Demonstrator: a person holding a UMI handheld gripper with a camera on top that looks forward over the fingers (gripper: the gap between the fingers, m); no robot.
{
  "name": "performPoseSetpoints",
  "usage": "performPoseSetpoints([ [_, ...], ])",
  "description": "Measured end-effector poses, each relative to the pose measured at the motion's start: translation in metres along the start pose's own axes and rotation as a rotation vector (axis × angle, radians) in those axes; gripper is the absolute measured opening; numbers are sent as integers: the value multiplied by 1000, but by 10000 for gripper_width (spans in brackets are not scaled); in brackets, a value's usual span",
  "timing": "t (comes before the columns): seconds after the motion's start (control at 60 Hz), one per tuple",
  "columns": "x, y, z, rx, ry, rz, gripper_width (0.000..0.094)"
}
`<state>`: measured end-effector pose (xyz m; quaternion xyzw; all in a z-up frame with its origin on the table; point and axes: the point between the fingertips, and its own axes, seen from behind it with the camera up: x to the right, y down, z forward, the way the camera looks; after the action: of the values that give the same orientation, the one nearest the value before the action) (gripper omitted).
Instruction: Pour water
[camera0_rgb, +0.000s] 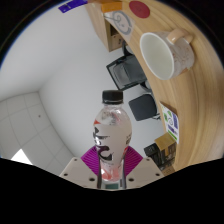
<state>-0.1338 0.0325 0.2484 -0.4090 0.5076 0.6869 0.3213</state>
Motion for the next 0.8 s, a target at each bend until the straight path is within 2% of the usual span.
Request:
performPoseSetpoints([
  [0.183, 19, -41, -14, 34, 12, 162, 272],
  [0.35, 23, -41, -8, -5, 73, 100, 270],
  [0.567, -20, -46, -5, -71, 170, -461, 273],
  [0.7, -81, -94, -17, -14, 193, -968, 273],
  [0.8, -105, -130, -16, 50, 251, -1333, 272],
])
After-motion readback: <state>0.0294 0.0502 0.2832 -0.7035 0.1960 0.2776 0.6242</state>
